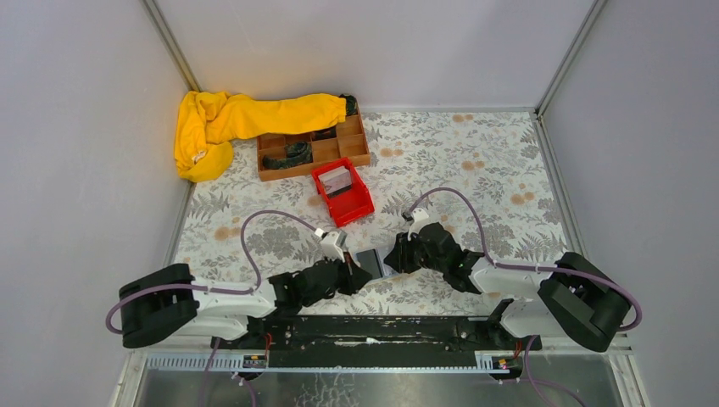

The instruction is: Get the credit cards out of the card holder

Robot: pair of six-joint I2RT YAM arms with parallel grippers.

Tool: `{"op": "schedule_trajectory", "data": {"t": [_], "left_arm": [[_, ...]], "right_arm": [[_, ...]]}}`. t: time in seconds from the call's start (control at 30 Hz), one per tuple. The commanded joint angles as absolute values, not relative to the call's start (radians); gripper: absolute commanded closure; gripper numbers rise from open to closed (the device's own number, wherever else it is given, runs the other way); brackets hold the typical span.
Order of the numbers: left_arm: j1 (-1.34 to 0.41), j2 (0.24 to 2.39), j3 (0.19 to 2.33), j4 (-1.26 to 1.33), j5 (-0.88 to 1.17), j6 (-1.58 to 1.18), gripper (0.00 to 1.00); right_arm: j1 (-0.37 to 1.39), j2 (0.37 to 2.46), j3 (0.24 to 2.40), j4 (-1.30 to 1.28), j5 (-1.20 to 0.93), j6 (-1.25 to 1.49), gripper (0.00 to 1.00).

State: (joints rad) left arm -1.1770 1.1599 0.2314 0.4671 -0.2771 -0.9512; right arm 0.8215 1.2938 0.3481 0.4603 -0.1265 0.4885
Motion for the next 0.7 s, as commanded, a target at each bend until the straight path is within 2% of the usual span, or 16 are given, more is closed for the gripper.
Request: {"op": "schedule_trajectory", "data": {"t": [0.0,0.67], "left_arm": [[-1.187,1.236,0.216,0.620,-0.310,-0.944,1.00],[-1.186,1.304,0.176,0.605,-0.438,-0.937,1.00]], "right_arm": [[0.811,1.267,0.346,0.517,-0.165,0.501,0.70],[0.811,1.305,0.352,0.551,-0.192,0.497,0.70]]}}
